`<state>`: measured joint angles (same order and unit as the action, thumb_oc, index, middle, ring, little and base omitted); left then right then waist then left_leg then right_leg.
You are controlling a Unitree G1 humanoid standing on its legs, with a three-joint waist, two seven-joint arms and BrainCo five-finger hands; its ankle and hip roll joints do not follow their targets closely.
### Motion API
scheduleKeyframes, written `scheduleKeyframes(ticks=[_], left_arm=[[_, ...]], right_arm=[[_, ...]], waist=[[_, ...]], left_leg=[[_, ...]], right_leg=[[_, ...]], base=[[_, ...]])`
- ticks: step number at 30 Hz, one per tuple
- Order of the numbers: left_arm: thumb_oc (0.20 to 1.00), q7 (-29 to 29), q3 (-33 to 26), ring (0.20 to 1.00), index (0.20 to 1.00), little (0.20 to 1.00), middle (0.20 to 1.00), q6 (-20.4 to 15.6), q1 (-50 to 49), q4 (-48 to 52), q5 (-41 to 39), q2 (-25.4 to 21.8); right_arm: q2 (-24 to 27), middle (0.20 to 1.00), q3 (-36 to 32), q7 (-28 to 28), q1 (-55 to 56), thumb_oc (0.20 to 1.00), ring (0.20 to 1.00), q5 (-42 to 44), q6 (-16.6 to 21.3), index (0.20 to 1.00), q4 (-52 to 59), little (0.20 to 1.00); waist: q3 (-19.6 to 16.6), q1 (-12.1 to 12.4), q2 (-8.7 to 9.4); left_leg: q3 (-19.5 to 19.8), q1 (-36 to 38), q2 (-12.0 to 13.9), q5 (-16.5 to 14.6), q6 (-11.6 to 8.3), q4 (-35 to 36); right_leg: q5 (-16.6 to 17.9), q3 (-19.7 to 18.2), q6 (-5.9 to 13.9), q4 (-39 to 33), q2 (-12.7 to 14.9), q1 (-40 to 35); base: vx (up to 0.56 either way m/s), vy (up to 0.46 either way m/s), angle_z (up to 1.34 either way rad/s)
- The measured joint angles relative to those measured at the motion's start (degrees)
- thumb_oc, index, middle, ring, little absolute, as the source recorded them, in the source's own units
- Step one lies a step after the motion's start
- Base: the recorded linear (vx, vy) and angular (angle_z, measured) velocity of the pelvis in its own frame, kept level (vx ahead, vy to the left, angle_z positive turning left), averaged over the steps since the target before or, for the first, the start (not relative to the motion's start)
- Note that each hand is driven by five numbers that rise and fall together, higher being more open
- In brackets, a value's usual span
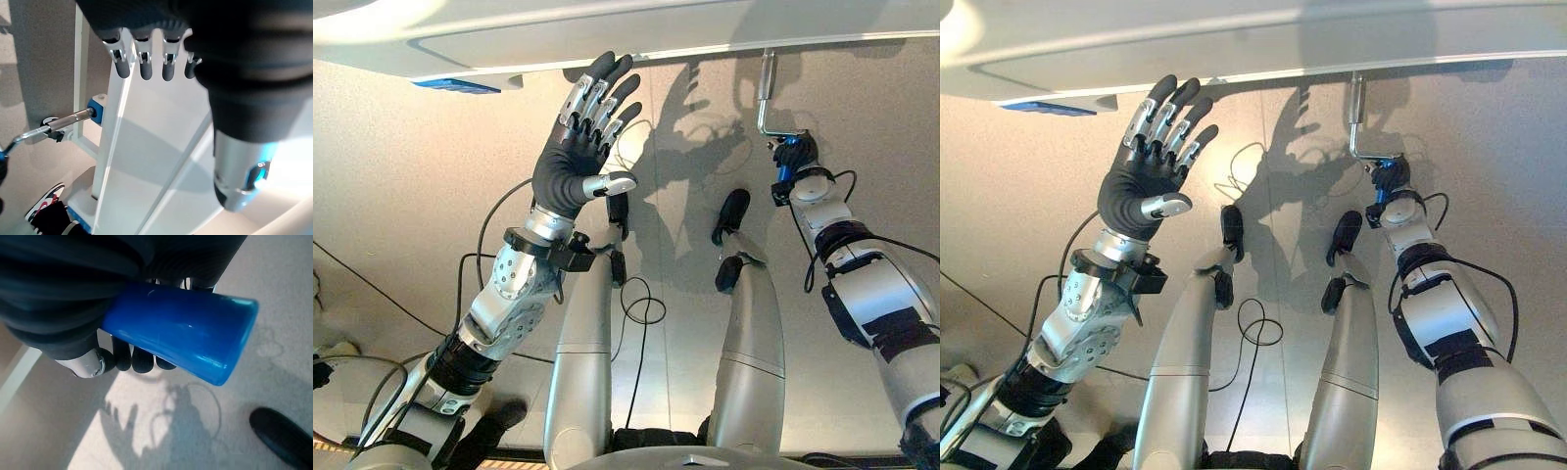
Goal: Raise the hospital bed
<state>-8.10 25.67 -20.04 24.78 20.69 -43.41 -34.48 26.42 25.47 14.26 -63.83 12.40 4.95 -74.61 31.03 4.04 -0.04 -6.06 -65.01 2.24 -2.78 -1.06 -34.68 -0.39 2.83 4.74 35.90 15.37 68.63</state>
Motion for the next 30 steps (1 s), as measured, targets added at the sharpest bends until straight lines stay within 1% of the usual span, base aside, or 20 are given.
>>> scheduleKeyframes(ticks=[4, 6, 11, 16, 18, 19, 24, 30], left_arm=[[1.000, -0.9, -0.1, 1.000, 1.000, 1.000, 1.000, 0.7, 0.1, -0.1, 0.0, 0.6], [1.000, -1.1, -0.2, 1.000, 1.000, 1.000, 1.000, 0.8, 0.1, -0.4, 0.0, 1.1], [1.000, -2.5, -1.2, 1.000, 1.000, 1.000, 1.000, 0.8, -0.1, -0.8, 0.0, 1.9], [1.000, -3.3, -2.3, 1.000, 1.000, 1.000, 1.000, 0.9, -0.1, -1.6, 0.0, 1.9], [1.000, -3.3, -2.3, 1.000, 1.000, 1.000, 1.000, 0.9, -0.1, -1.7, 0.0, 1.9], [1.000, -3.6, -2.5, 1.000, 1.000, 1.000, 1.000, 0.9, -0.2, -1.7, 0.0, 1.8], [1.000, -3.8, -3.2, 1.000, 1.000, 1.000, 1.000, 0.9, -0.8, -1.8, 0.0, 1.8], [1.000, -3.8, -4.1, 1.000, 1.000, 1.000, 1.000, 0.9, -1.3, -1.9, 0.0, 1.7]], right_arm=[[-1.3, 0.200, 1.7, 0.0, 0.1, 0.200, 0.200, 0.0, -0.8, 0.200, 0.5, 0.200], [-1.7, 0.200, 2.5, 0.1, 0.6, 0.200, 0.200, 0.0, -1.9, 0.200, 2.0, 0.200], [-2.4, 0.200, 2.7, 0.1, 1.0, 0.200, 0.200, -0.5, -2.3, 0.200, 3.6, 0.200], [-2.5, 0.200, 4.8, 0.1, 1.3, 0.200, 0.200, -2.6, -5.1, 0.200, 6.1, 0.200], [-2.5, 0.200, 4.8, 0.1, 1.5, 0.200, 0.200, -2.7, -5.4, 0.200, 7.0, 0.200], [-2.3, 0.200, 5.2, 0.1, 2.1, 0.200, 0.200, -2.7, -6.6, 0.200, 9.0, 0.200], [-0.9, 0.200, 6.0, -0.4, 3.7, 0.200, 0.200, -2.7, -7.8, 0.200, 14.0, 0.200], [0.5, 0.200, 8.0, -2.7, 6.0, 0.200, 0.200, -2.3, -7.4, 0.200, 17.7, 0.200]], waist=[[0.0, 0.0, -0.12], [0.0, -0.1, -0.14], [-0.1, -0.2, -0.38], [-0.2, -0.3, -0.40], [-0.2, -0.3, -0.41], [-0.2, -0.4, -0.41], [-0.2, -0.4, -0.41], [-0.2, -0.4, -0.46]], left_leg=[[0.0, 0.8, 0.4, 0.4, -0.64, 0.8], [0.1, 1.2, 0.6, 0.6, -0.88, 1.2], [0.2, 1.5, 1.0, 0.8, -1.39, 1.9], [0.8, 1.7, 1.3, 1.2, -2.01, 2.4], [0.8, 1.8, 1.4, 1.3, -2.20, 2.7], [0.8, 1.9, 1.4, 1.3, -2.23, 2.8], [0.8, 2.1, 1.7, 1.4, -2.49, 3.2], [0.9, 2.3, 2.0, 1.4, -2.68, 3.4]], right_leg=[[-0.2, 0.0, -0.28, 0.1, -0.4, -0.2], [-0.4, 0.0, -0.54, 0.3, -0.6, -0.3], [-0.7, 0.3, -1.16, 0.5, -1.2, -0.2], [-1.1, 0.9, -1.73, 0.9, -1.5, -0.2], [-1.2, 0.9, -1.80, 0.9, -1.6, -0.2], [-1.2, 0.9, -1.88, 0.9, -1.7, -0.2], [-1.4, 1.0, -2.18, 0.9, -2.1, -0.2], [-1.6, 1.1, -2.49, 1.0, -2.4, -0.2]], base=[[0.00, 0.000, 0.00], [0.00, 0.016, 0.00], [0.00, 0.031, -0.02], [0.00, 0.018, 0.02], [0.00, 0.000, 0.00], [0.00, 0.000, 0.00], [0.00, 0.003, -0.01], [0.00, 0.000, 0.00]])
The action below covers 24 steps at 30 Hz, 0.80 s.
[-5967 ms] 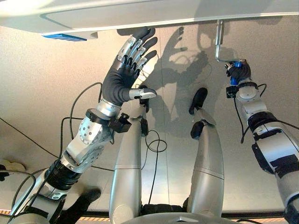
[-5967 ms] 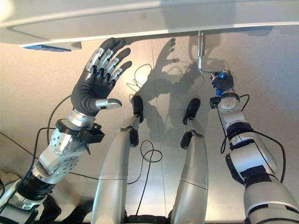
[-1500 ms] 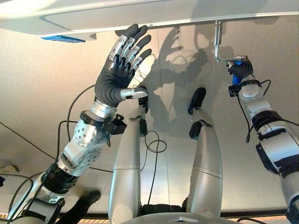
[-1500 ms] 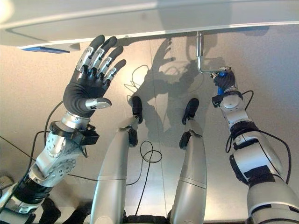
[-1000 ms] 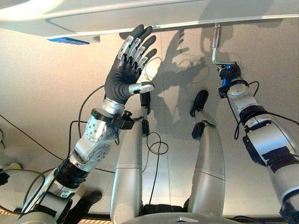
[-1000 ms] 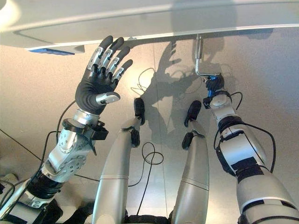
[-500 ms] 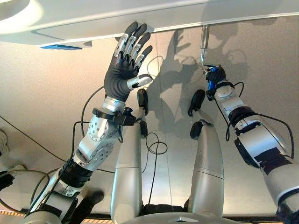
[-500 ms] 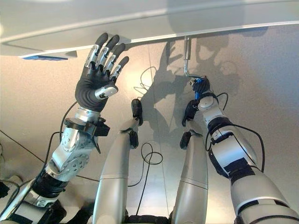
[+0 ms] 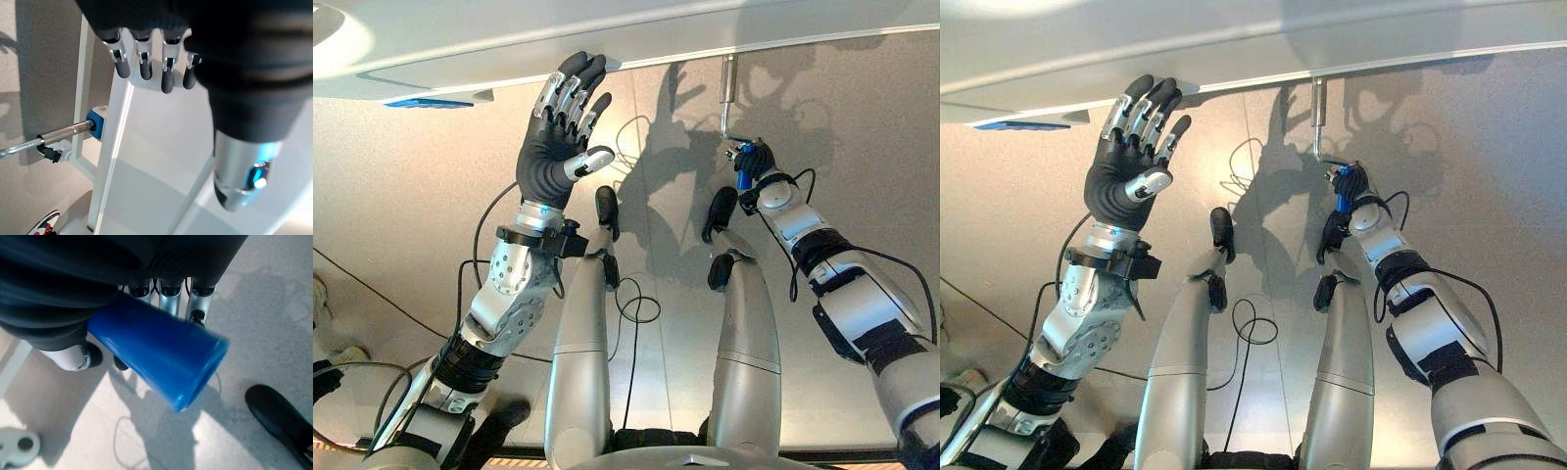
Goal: Raise the hospital bed
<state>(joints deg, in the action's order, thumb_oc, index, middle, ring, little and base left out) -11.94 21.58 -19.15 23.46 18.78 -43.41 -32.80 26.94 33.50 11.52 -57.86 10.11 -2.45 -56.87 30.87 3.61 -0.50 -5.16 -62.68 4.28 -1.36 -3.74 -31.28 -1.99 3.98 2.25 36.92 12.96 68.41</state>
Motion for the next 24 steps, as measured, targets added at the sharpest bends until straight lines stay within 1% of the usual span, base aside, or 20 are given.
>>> scheduleKeyframes(ticks=[1, 6, 9, 10, 13, 19, 22, 24], left_arm=[[1.000, 0.0, -0.2, 1.000, 1.000, 1.000, 1.000, 0.0, 0.0, 0.0, 0.0, 0.0], [1.000, 0.0, -0.3, 1.000, 1.000, 1.000, 1.000, 0.0, 0.1, 0.0, 0.0, 0.1], [1.000, -0.1, -0.3, 1.000, 1.000, 1.000, 1.000, 0.0, 0.1, 0.0, 0.0, 0.2], [1.000, -0.4, -0.2, 1.000, 1.000, 1.000, 1.000, 0.0, 0.2, 0.0, 0.0, 0.3], [1.000, -0.9, 0.0, 1.000, 1.000, 1.000, 1.000, 0.1, 0.3, 0.0, 0.0, 0.3], [1.000, -1.5, 0.8, 1.000, 1.000, 1.000, 1.000, 0.2, 1.1, 0.0, 0.0, 0.3], [1.000, -1.6, 0.8, 1.000, 1.000, 1.000, 1.000, 0.2, 1.2, 0.0, 0.0, 0.3], [1.000, -1.6, 0.6, 1.000, 1.000, 1.000, 1.000, 0.2, 1.0, 0.0, 0.0, 0.4]], right_arm=[[-0.2, 0.200, 1.6, -0.8, 0.5, 0.200, 0.200, -0.1, 0.0, 0.200, 0.1, 0.200], [-1.5, 0.200, 1.6, -0.9, 0.9, 0.200, 0.200, -0.7, 0.0, 0.200, -0.2, 0.200], [-3.1, 0.200, 1.6, -0.8, -0.1, 0.200, 0.200, -3.6, 0.1, 0.200, -3.3, 0.200], [-4.7, 0.200, 1.6, -0.6, -1.8, 0.200, 0.200, -5.7, 0.0, 0.200, -6.0, 0.200], [-6.5, 0.200, 1.3, 0.5, -3.1, 0.200, 0.200, -7.2, 0.8, 0.200, -8.0, 0.200], [-8.2, 0.200, 1.4, 0.9, -3.5, 0.200, 0.200, -7.2, 0.9, 0.200, -7.9, 0.200], [-8.7, 0.200, 1.6, 0.9, -3.1, 0.200, 0.200, -7.2, 0.8, 0.200, -6.6, 0.200], [-8.6, 0.200, 2.6, 0.8, -2.9, 0.200, 0.200, -7.2, 0.5, 0.200, -3.4, 0.200]], waist=[[0.0, 0.1, -0.01], [0.0, 0.3, -0.08], [0.0, 0.2, -0.09], [0.0, 0.2, -0.15], [0.0, 0.3, -0.16], [0.0, 0.4, -0.16], [0.0, 0.4, -0.17], [0.0, 0.3, -0.17]], left_leg=[[0.1, 0.0, 0.0, 0.0, -0.08, 0.0], [0.6, -0.2, 0.0, 0.2, -0.39, -0.2], [0.7, -0.5, 0.0, 0.3, -0.48, -0.3], [1.0, -1.1, 0.0, 0.4, -0.59, -0.4], [1.5, -2.3, 0.0, 0.5, -0.74, -0.7], [2.0, -3.0, -0.5, 0.4, -0.72, -1.5], [2.2, -3.1, -0.4, 0.4, -0.72, -1.5], [2.1, -3.1, -0.5, 0.4, -0.72, -1.5]], right_leg=[[-0.1, 0.0, -0.05, 0.1, 0.0, 0.0], [-0.2, 0.4, -0.29, 0.6, 0.1, 0.1], [-0.3, 0.6, -0.43, 0.7, 0.1, 0.3], [-0.3, 0.8, -0.49, 0.8, 0.1, 0.8], [-0.3, 1.3, -0.54, 1.0, 0.2, 1.5], [-0.4, 1.5, -0.43, 1.3, 0.5, 1.8], [-0.4, 1.5, -0.44, 1.3, 0.6, 1.8], [-0.4, 1.6, -0.46, 1.3, 0.6, 1.8]], base=[[0.00, 0.000, 0.00], [0.00, 0.012, 0.02], [0.00, 0.000, 0.00], [0.00, 0.026, 0.03], [0.00, 0.036, 0.04], [0.00, 0.035, 0.02], [0.00, 0.000, 0.00], [0.00, 0.034, 0.01]])
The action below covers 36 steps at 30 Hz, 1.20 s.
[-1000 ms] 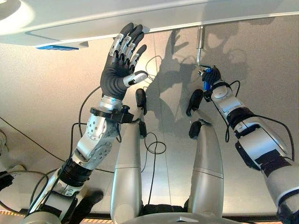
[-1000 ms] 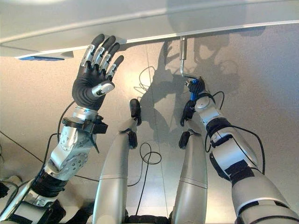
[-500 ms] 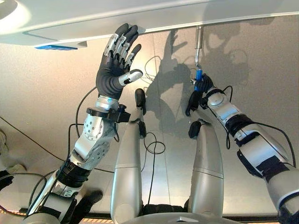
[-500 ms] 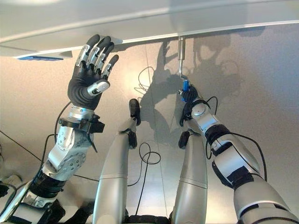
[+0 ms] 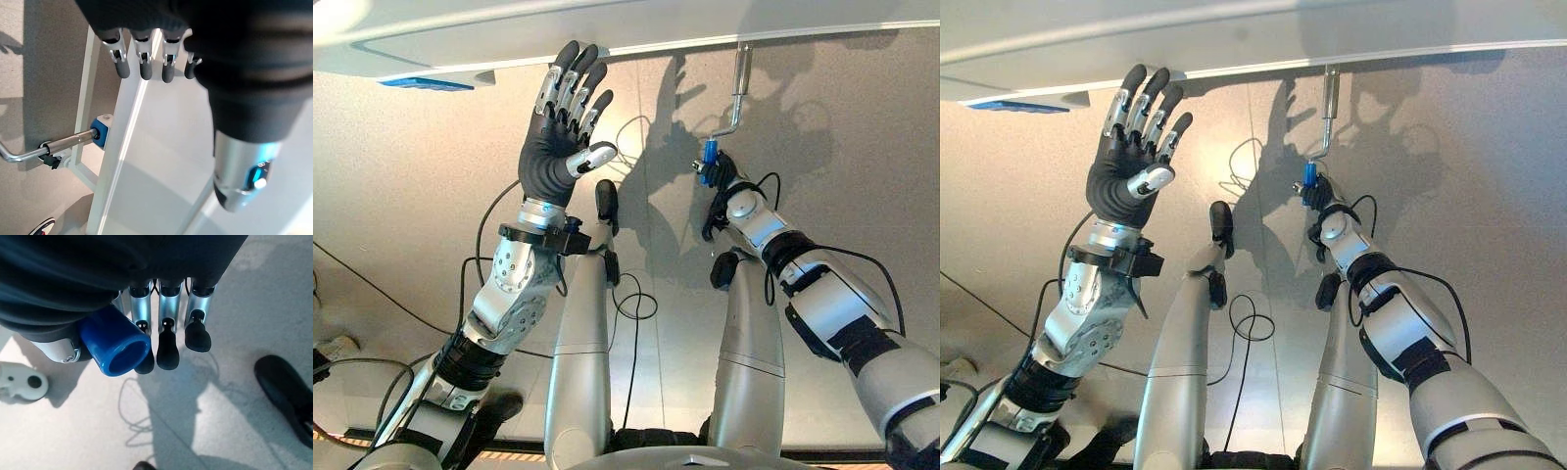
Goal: Raise the hospital bed
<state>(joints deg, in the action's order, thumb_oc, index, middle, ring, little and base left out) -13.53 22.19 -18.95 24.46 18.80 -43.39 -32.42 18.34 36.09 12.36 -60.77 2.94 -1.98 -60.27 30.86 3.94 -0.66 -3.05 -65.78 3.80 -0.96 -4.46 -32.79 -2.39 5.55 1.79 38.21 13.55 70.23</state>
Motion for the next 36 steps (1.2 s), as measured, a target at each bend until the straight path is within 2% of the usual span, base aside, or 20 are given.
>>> scheduleKeyframes(ticks=[4, 8, 9, 11, 13, 17, 20, 26, 33, 36], left_arm=[[1.000, 0.0, 0.0, 1.000, 1.000, 1.000, 1.000, 0.0, -0.2, 0.0, 0.0, 0.0], [1.000, 0.0, -0.4, 1.000, 1.000, 1.000, 1.000, 0.0, -0.6, 0.0, 0.0, -0.1], [1.000, 0.1, -0.5, 1.000, 1.000, 1.000, 1.000, 0.0, -0.6, 0.0, 0.0, -0.2], [1.000, 0.3, -0.5, 1.000, 1.000, 1.000, 1.000, -0.1, -0.8, 0.0, 0.0, -0.4], [1.000, 0.7, -0.6, 1.000, 1.000, 1.000, 1.000, -0.2, -0.9, 0.0, 0.0, -0.6], [1.000, 1.7, -0.5, 1.000, 1.000, 1.000, 1.000, -0.5, -1.6, 0.0, 0.0, -3.1], [1.000, 2.7, -0.4, 1.000, 1.000, 1.000, 1.000, -0.6, -2.7, 0.0, 0.0, -4.2], [1.000, 4.1, -1.3, 1.000, 1.000, 1.000, 1.000, -1.4, -5.6, 0.3, 1.2, -6.4], [1.000, 6.4, -5.9, 1.000, 1.000, 1.000, 1.000, -1.8, -9.9, 2.6, 1.5, -7.6], [1.000, 7.2, -6.1, 1.000, 1.000, 1.000, 1.000, -2.1, -10.6, 3.4, 1.5, -7.6]], right_arm=[[-0.1, 0.200, 0.6, -1.5, 2.6, 0.200, 0.200, 0.5, 0.1, 0.200, 8.6, 0.200], [1.2, 0.200, 0.5, -2.8, 6.4, 0.200, 0.200, 7.0, 1.4, 0.200, 17.4, 0.200], [3.2, 0.200, 0.6, -4.3, 8.8, 0.200, 0.200, 10.8, 1.7, 0.200, 23.6, 0.200], [5.0, 0.200, 0.6, -5.9, 11.9, 0.200, 0.200, 16.0, 3.8, 0.200, 29.3, 0.200], [6.3, 0.200, 0.6, -7.1, 13.7, 0.200, 0.200, 20.0, 5.2, 0.200, 32.8, 0.200], [12.7, 0.200, 0.1, -10.1, 18.1, 0.200, 0.200, 28.0, 7.9, 0.200, 43.4, 0.200], [14.2, 0.200, -1.9, -11.1, 21.7, 0.200, 0.200, 32.7, 9.7, 0.200, 47.8, 0.200], [15.4, 0.200, -7.0, -11.9, 28.9, 0.200, 0.200, 35.5, 10.8, 0.200, 55.9, 0.200], [15.2, 0.200, -13.7, -13.2, 35.7, 0.200, 0.200, 37.2, 13.1, 0.200, 59.9, 0.200], [15.0, 0.200, -15.5, -13.2, 37.0, 0.200, 0.200, 37.2, 13.6, 0.200, 60.1, 0.200]], waist=[[0.0, 0.0, -0.02], [0.0, -0.1, -0.04], [0.0, 0.0, -0.08], [0.1, 0.0, -0.13], [0.1, -0.1, -0.14], [0.1, -0.1, -0.18], [0.1, -0.2, -0.19], [0.2, -0.6, -0.15], [0.2, -1.6, -0.05], [0.2, -1.8, 0.06]], left_leg=[[-0.1, -0.1, 0.1, 0.0, -0.01, 0.0], [-0.1, -0.1, 0.1, 0.0, -0.02, 0.0], [-0.1, -0.2, 0.2, 0.0, -0.02, 0.0], [-0.2, -0.2, 0.2, 0.0, -0.01, 0.0], [-0.2, -0.2, 0.2, 0.0, -0.01, -0.1], [-0.4, -0.4, 0.2, 0.0, 0.02, -0.4], [-0.9, -0.5, 0.3, -0.1, 0.16, -0.6], [-1.5, -0.6, 0.3, -0.7, 0.74, -1.4], [-1.9, -0.6, 0.0, -1.5, 1.65, -2.7], [-2.2, -0.6, -0.2, -1.9, 2.13, -3.3]], right_leg=[[0.0, 0.0, -0.01, 0.0, 0.0, 0.1], [0.0, 0.0, 0.00, 0.1, -0.1, 0.1], [0.0, 0.0, 0.00, 0.1, -0.1, 0.3], [0.0, 0.0, 0.00, 0.1, -0.1, 0.3], [0.0, -0.1, 0.00, 0.1, -0.2, 0.3], [0.0, -0.5, 0.04, 0.1, -0.2, 0.7], [0.0, -0.8, 0.07, 0.4, -0.1, 1.0], [0.2, -1.6, 0.65, 0.3, 0.0, 1.0], [0.7, -2.2, 1.53, -0.3, 0.3, 0.3], [1.0, -2.6, 1.95, -0.7, 0.2, 0.0]], base=[[0.00, 0.008, 0.00], [0.00, 0.000, 0.00], [0.00, 0.000, 0.00], [0.00, 0.000, 0.00], [0.00, 0.000, 0.00], [0.00, 0.000, 0.00], [0.00, 0.000, 0.00], [0.00, -0.035, -0.02], [0.00, -0.030, 0.00], [0.00, -0.041, -0.03]])
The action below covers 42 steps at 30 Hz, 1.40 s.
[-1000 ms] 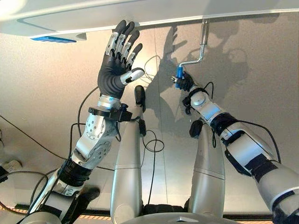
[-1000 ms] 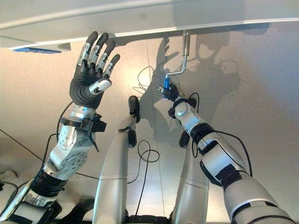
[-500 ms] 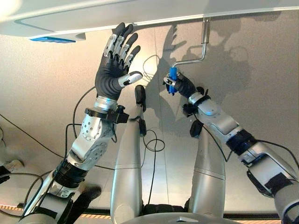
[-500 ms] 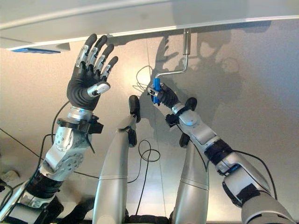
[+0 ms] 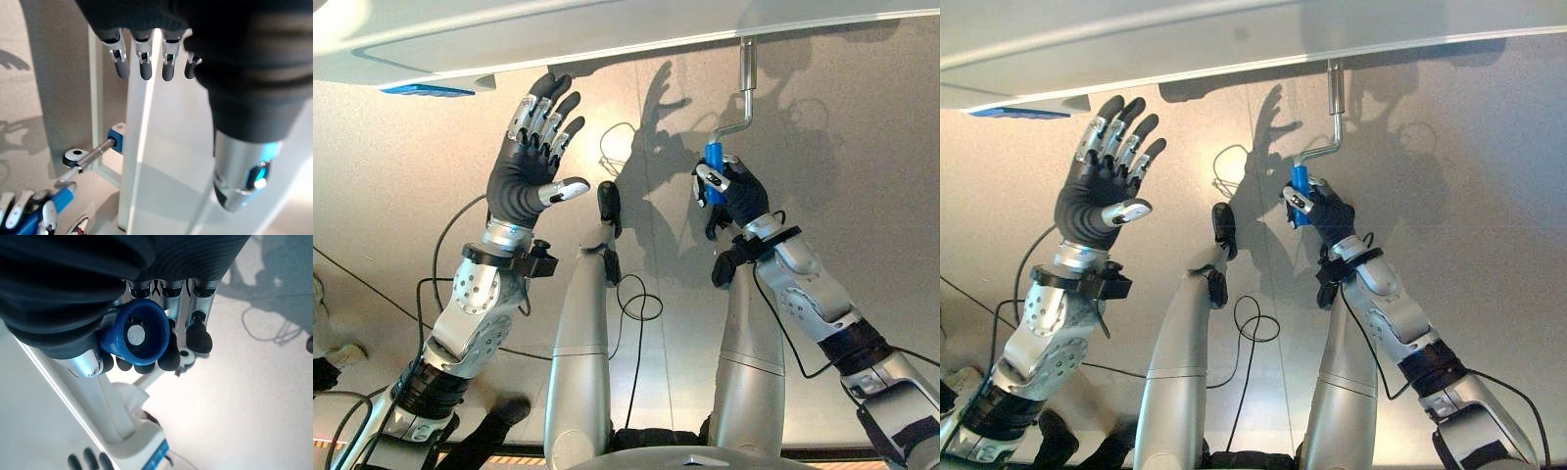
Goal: Raise the hospital bed
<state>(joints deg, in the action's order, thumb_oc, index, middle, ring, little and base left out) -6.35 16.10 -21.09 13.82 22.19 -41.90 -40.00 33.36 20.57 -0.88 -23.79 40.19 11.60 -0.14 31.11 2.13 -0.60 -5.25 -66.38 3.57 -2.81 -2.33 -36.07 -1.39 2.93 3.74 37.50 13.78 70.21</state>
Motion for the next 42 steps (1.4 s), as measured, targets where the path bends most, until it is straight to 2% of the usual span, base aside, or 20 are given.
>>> scheduleKeyframes(ticks=[4, 9, 13, 18, 20, 27, 34, 38, 40, 42], left_arm=[[1.000, 0.9, -0.5, 1.000, 1.000, 1.000, 1.000, -0.1, -1.1, 1.2, -0.2, 0.0], [1.000, 1.2, -1.9, 1.000, 1.000, 1.000, 1.000, -0.6, -1.2, 1.5, -1.3, 0.0], [1.000, 1.3, -2.2, 1.000, 1.000, 1.000, 1.000, -0.7, -1.5, 1.7, -1.7, 0.0], [1.000, 1.4, -2.4, 1.000, 1.000, 1.000, 1.000, -0.7, -1.5, 1.8, -1.8, 0.0], [1.000, 1.4, -2.4, 1.000, 1.000, 1.000, 1.000, -0.7, -1.5, 1.8, -1.9, 0.0], [1.000, 1.8, -0.9, 1.000, 1.000, 1.000, 1.000, -0.7, -1.1, 1.8, -2.1, -0.7], [1.000, 1.8, 3.8, 1.000, 1.000, 1.000, 1.000, -0.7, 1.7, 1.7, -2.0, -3.2], [1.000, 1.7, 4.8, 1.000, 1.000, 1.000, 1.000, -0.7, 2.9, 1.6, -1.6, -3.5], [1.000, 1.6, 6.1, 1.000, 1.000, 1.000, 1.000, -0.7, 4.1, 1.5, -1.6, -3.4], [1.000, 1.6, 8.3, 1.000, 1.000, 1.000, 1.000, -0.6, 6.4, 1.3, -1.5, -3.2]], right_arm=[[-0.9, 0.200, -1.2, 0.9, 0.2, 0.200, 0.200, 0.0, 1.6, 0.200, -0.3, 0.200], [-0.9, 0.200, -3.8, 3.9, 0.3, 0.200, 0.200, -3.3, 2.6, 0.200, -0.6, 0.200], [0.1, 0.200, -6.6, 6.9, 0.5, 0.200, 0.200, -7.7, 7.1, 0.200, -4.2, 0.200], [1.2, 0.200, -9.2, 11.2, -1.0, 0.200, 0.200, -11.0, 9.6, 0.200, -10.2, 0.200], [2.2, 0.200, -10.2, 13.6, -4.1, 0.200, 0.200, -12.0, 9.6, 0.200, -15.8, 0.200], [3.5, 0.200, -9.4, 15.4, -11.7, 0.200, 0.200, -16.4, 9.3, 0.200, -30.7, 0.200], [4.1, 0.200, -1.2, 15.8, -24.0, 0.200, 0.200, -18.8, 7.3, 0.200, -49.0, 0.200], [4.2, 0.200, 2.3, 15.8, -27.3, 0.200, 0.200, -20.4, 5.7, 0.200, -52.8, 0.200], [4.0, 0.200, 3.0, 15.7, -28.8, 0.200, 0.200, -21.3, 5.4, 0.200, -54.5, 0.200], [2.9, 0.200, 6.1, 15.6, -32.8, 0.200, 0.200, -22.9, 3.9, 0.200, -60.8, 0.200]], waist=[[0.2, -0.5, 0.36], [0.2, -2.7, 0.73], [0.2, -3.1, 1.16], [0.2, -3.5, 1.17], [0.2, -3.6, 1.17], [0.2, -2.7, 1.17], [0.2, -2.4, 1.14], [0.2, -2.3, 1.10], [0.2, -1.4, 1.01], [0.2, -1.1, 0.92]], left_leg=[[-1.0, 0.0, -0.2, -0.8, 1.18, -1.0], [-1.3, 0.0, -1.0, -1.2, 2.06, -1.2], [-2.5, 0.0, -1.0, -1.6, 2.89, -1.5], [-2.5, 0.0, -1.1, -1.7, 2.99, -1.8], [-2.5, 0.0, -1.1, -1.7, 3.02, -1.7], [-3.1, -0.6, -1.0, -1.7, 3.18, -1.8], [-3.9, -0.7, -1.1, -2.2, 3.60, -1.7], [-4.0, -0.7, -1.1, -2.1, 3.28, -1.6], [-4.1, -0.8, -1.0, -2.1, 3.18, -1.6], [-4.1, -0.8, -1.0, -2.1, 3.11, -1.7]], right_leg=[[0.8, -1.0, 0.98, -0.9, 0.1, -0.2], [1.9, -1.6, 2.08, -2.7, 0.5, -1.2], [2.5, -2.5, 2.56, -3.8, 0.5, -1.2], [2.7, -2.7, 2.80, -3.9, 0.5, -1.4], [3.0, -2.7, 2.87, -4.4, 0.5, -1.5], [3.6, -3.1, 2.92, -5.0, 0.4, -0.8], [3.8, -3.6, 3.31, -5.4, 0.7, -0.7], [3.8, -3.7, 3.32, -5.2, 0.7, -0.3], [3.8, -3.9, 3.27, -5.1, 0.6, -0.1], [3.7, -3.9, 2.91, -4.4, 0.6, 0.3]], base=[[0.00, -0.014, -0.06], [0.00, -0.005, -0.02], [0.01, -0.012, -0.08], [0.00, -0.001, -0.01], [0.00, -0.005, -0.02], [0.01, 0.003, -0.01], [0.00, 0.000, 0.00], [0.00, 0.000, 0.00], [0.00, -0.003, -0.02], [0.00, 0.000, 0.00]])
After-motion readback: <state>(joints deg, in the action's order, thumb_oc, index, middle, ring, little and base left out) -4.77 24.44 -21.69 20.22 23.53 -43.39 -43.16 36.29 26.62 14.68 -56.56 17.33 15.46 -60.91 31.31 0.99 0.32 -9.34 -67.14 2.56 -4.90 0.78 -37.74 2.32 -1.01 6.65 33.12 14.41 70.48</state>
